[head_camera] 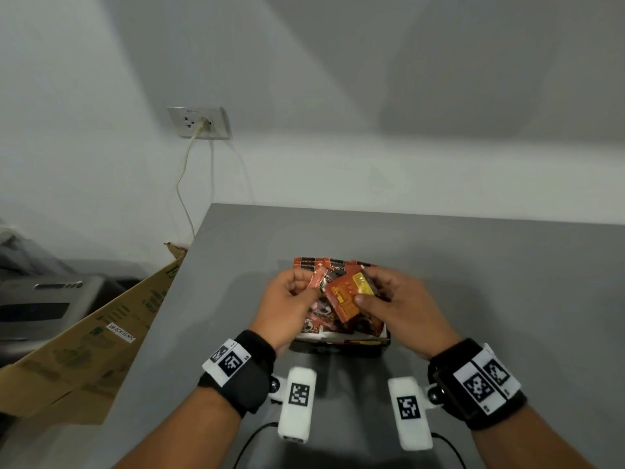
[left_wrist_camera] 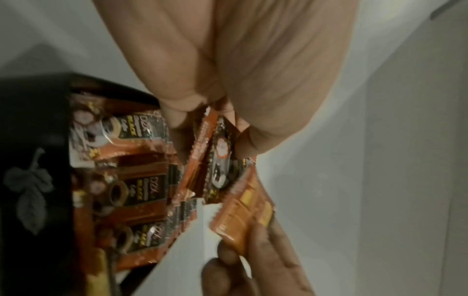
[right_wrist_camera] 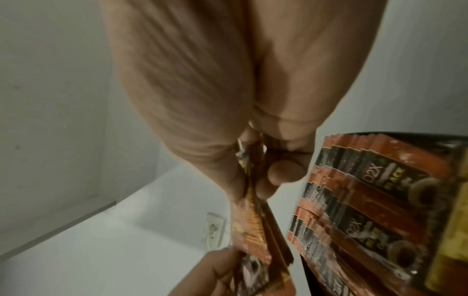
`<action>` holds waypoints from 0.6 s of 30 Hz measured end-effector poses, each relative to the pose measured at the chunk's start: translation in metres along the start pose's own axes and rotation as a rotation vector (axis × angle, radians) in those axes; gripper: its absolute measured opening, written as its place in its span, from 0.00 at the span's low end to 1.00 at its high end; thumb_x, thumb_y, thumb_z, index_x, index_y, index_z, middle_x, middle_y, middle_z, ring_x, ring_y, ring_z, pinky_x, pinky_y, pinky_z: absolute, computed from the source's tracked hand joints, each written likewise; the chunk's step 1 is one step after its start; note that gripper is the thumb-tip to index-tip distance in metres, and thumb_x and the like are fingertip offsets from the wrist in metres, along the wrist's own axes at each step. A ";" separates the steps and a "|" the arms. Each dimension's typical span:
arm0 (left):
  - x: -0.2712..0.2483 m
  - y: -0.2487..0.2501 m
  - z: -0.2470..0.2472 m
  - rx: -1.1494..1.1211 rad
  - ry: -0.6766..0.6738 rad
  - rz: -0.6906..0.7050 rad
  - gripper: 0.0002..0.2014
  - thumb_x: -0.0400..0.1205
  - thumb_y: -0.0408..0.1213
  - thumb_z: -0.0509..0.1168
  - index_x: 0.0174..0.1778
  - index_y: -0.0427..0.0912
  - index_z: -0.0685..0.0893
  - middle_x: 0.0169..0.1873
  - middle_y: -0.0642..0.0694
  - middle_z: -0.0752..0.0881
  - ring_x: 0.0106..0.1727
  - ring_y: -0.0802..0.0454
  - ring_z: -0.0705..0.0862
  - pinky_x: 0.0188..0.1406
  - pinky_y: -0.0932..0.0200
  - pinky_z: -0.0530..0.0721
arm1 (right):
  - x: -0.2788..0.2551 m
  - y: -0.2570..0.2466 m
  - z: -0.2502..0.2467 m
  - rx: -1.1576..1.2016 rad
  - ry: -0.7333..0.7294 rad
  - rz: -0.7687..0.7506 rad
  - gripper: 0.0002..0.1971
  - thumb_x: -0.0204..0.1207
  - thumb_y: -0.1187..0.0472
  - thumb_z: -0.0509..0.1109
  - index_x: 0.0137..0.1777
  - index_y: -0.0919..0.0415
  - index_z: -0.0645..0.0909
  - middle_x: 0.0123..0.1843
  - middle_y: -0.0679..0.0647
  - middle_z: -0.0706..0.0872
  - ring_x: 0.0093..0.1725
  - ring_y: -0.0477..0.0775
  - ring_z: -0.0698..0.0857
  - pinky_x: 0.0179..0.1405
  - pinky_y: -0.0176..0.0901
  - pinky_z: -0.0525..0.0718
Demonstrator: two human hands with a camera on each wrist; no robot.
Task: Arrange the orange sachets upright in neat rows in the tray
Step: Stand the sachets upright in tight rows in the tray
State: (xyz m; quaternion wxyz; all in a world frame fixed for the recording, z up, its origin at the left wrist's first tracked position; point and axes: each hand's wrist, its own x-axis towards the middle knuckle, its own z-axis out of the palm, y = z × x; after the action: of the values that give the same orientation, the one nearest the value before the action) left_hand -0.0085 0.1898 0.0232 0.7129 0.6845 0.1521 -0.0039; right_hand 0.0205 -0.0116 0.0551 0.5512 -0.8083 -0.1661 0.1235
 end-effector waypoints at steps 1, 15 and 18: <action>0.001 0.004 0.003 -0.077 -0.028 -0.021 0.05 0.82 0.24 0.66 0.51 0.36 0.84 0.45 0.35 0.89 0.37 0.42 0.86 0.40 0.41 0.87 | 0.004 -0.003 0.001 -0.062 -0.020 0.001 0.16 0.80 0.62 0.74 0.65 0.46 0.86 0.57 0.39 0.92 0.58 0.40 0.89 0.64 0.45 0.84; -0.005 0.024 0.019 -0.601 -0.330 -0.349 0.14 0.74 0.24 0.63 0.55 0.33 0.84 0.45 0.32 0.89 0.42 0.40 0.91 0.44 0.43 0.89 | 0.022 -0.022 0.017 -0.468 -0.154 -0.130 0.39 0.73 0.52 0.74 0.85 0.47 0.65 0.77 0.42 0.69 0.76 0.44 0.64 0.82 0.47 0.66; -0.003 0.026 0.022 -0.610 -0.299 -0.351 0.10 0.78 0.22 0.59 0.50 0.33 0.83 0.37 0.34 0.88 0.36 0.42 0.90 0.34 0.51 0.90 | 0.020 -0.029 0.021 -0.566 -0.241 -0.187 0.53 0.63 0.47 0.83 0.86 0.51 0.60 0.81 0.43 0.66 0.80 0.43 0.60 0.84 0.41 0.58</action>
State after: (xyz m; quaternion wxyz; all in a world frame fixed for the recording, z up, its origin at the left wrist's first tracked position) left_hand -0.0009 0.1695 0.0491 0.8867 0.3965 0.1554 -0.1800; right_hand 0.0267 0.0241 0.0738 0.2898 -0.8903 -0.3314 0.1163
